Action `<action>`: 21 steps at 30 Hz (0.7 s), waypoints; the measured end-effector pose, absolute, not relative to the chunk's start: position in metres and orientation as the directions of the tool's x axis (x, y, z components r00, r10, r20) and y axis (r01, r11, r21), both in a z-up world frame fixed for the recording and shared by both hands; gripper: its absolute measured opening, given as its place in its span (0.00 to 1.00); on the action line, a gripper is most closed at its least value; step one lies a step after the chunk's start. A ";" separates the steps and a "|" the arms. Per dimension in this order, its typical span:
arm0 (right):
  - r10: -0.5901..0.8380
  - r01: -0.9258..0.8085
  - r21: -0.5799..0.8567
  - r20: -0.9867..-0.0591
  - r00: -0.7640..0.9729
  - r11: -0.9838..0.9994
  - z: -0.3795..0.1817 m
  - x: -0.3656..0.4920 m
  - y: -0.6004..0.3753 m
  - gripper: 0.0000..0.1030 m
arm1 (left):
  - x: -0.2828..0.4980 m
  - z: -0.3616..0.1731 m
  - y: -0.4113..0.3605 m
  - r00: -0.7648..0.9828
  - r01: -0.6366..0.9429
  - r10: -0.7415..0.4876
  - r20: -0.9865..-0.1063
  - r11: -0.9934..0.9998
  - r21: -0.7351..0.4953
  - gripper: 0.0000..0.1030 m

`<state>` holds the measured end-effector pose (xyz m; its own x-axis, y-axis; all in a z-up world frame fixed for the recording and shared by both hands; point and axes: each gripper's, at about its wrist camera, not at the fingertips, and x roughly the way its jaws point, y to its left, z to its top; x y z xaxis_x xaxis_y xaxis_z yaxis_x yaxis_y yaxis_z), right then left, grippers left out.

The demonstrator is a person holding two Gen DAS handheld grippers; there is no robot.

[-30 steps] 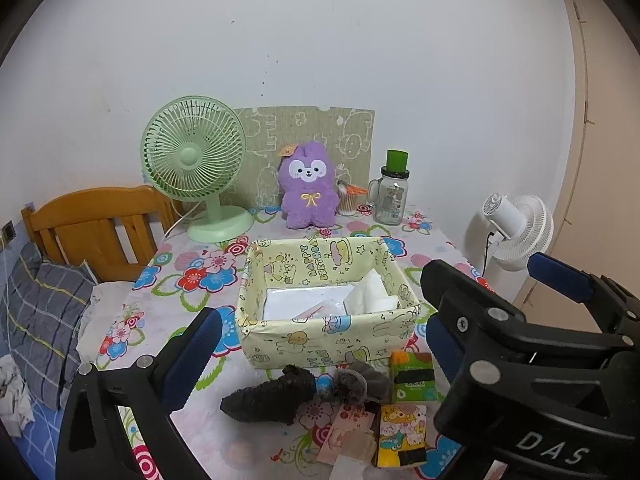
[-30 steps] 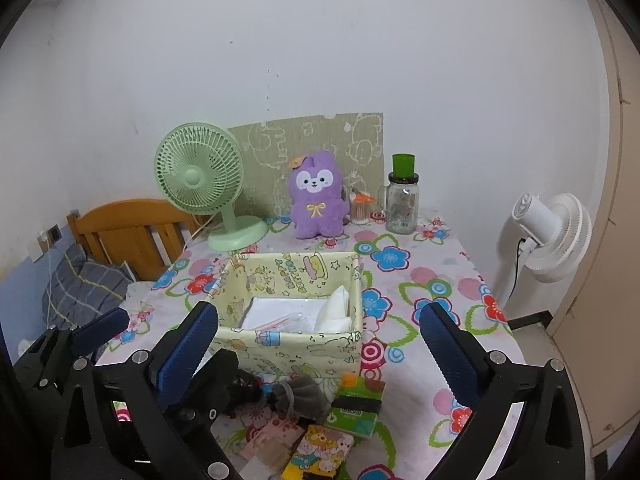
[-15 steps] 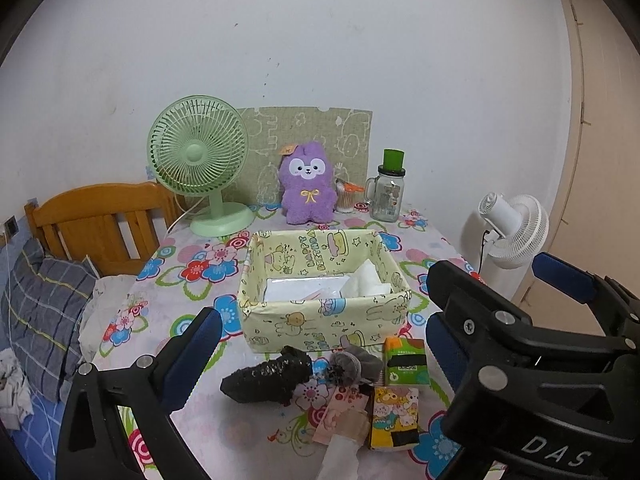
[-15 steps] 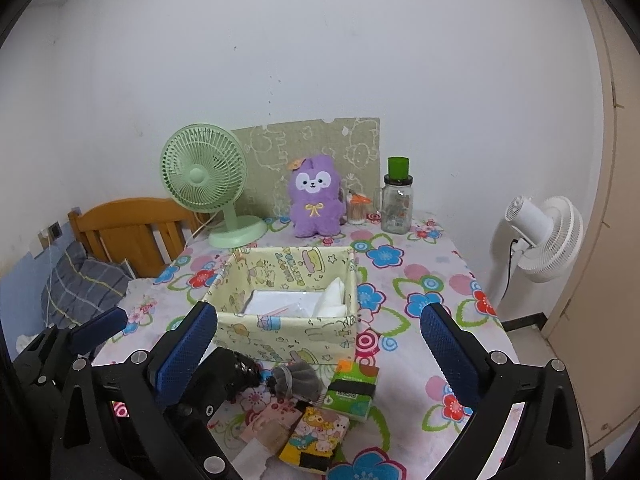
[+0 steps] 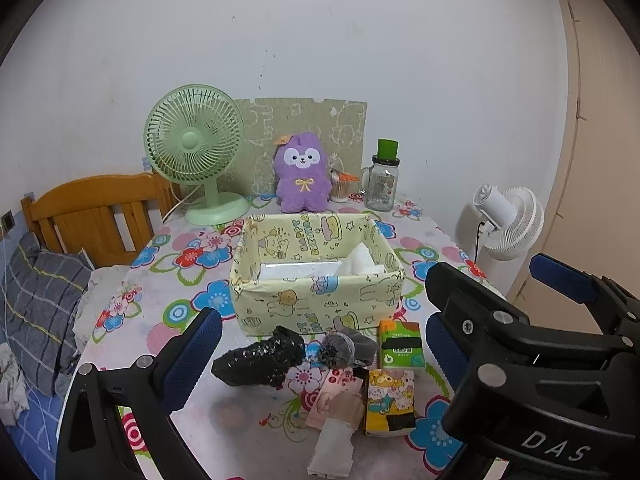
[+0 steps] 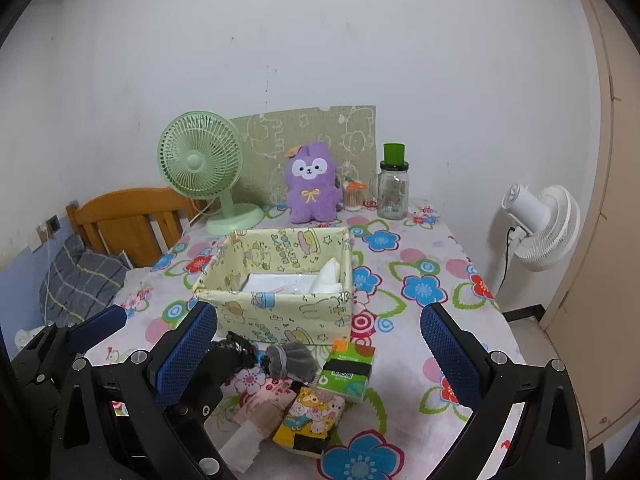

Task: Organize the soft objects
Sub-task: 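Move the left tool to the black plastic bag while the right tool approaches the grey knit item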

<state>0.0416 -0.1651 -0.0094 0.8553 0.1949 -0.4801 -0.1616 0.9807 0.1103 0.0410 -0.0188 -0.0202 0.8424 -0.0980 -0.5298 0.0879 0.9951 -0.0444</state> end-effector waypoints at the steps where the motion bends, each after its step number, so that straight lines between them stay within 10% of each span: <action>1: 0.192 -0.156 0.114 -0.475 0.859 0.981 -0.010 0.040 -0.166 1.00 | 0.041 -0.022 -0.019 0.841 0.090 -0.100 -0.532 0.995 -0.045 1.00; 21: 0.179 -0.150 0.098 -0.506 0.844 0.984 -0.038 0.040 -0.164 1.00 | 0.044 -0.055 -0.020 0.810 0.103 -0.108 -0.576 0.994 -0.041 1.00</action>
